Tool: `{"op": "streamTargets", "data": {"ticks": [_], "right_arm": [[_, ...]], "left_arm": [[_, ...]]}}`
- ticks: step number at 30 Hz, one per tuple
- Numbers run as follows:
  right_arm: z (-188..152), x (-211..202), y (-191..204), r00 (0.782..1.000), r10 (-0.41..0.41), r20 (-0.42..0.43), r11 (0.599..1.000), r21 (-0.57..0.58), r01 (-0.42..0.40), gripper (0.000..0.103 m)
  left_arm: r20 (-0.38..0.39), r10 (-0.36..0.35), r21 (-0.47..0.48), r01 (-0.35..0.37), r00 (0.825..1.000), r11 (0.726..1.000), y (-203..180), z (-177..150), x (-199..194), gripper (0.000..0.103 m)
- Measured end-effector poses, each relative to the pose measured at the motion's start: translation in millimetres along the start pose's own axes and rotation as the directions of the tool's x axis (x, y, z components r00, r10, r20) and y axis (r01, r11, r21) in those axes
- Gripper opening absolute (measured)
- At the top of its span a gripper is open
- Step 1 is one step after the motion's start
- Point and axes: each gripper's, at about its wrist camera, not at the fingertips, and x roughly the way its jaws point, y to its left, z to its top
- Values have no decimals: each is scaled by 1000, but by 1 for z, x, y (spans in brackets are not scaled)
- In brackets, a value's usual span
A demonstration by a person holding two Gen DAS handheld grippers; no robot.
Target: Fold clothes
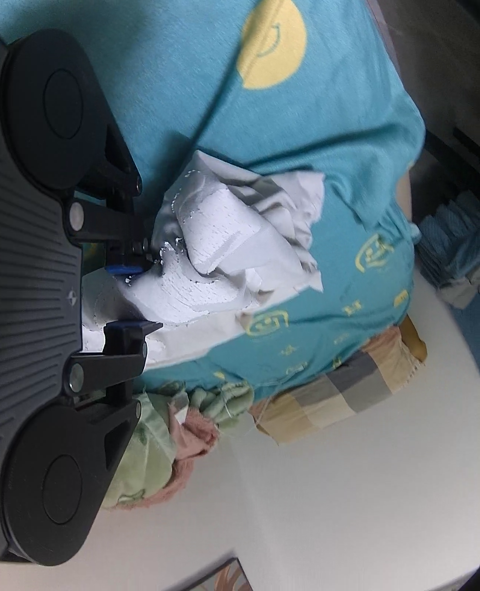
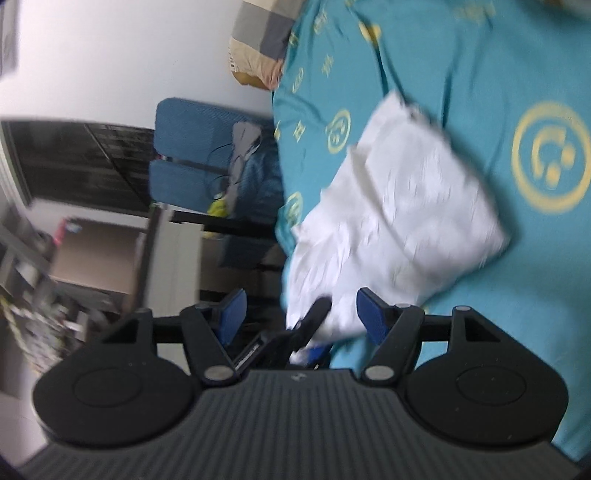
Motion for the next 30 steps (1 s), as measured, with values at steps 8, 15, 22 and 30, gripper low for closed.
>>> {"op": "streamTargets", "data": {"ticks": [8,15,22,30], "right_arm": [[-6,32,-41,998,2,-65,974,227,13,69],[15,34,-63,980,-178,94,964,218,154,69],[8,30,-51,968,-207,144,972,142,186,43],[13,27,-43,969,-190,161,980,96,176,35]], "left_arm": [[9,-53,-25,53,999,998,1,5,-7,21],[1,-43,-59,43,999,997,9,4,-2,21],[-17,-30,-129,28,999,991,22,4,4,27],[-89,-69,-240,45,994,970,39,4,23,67]]}}
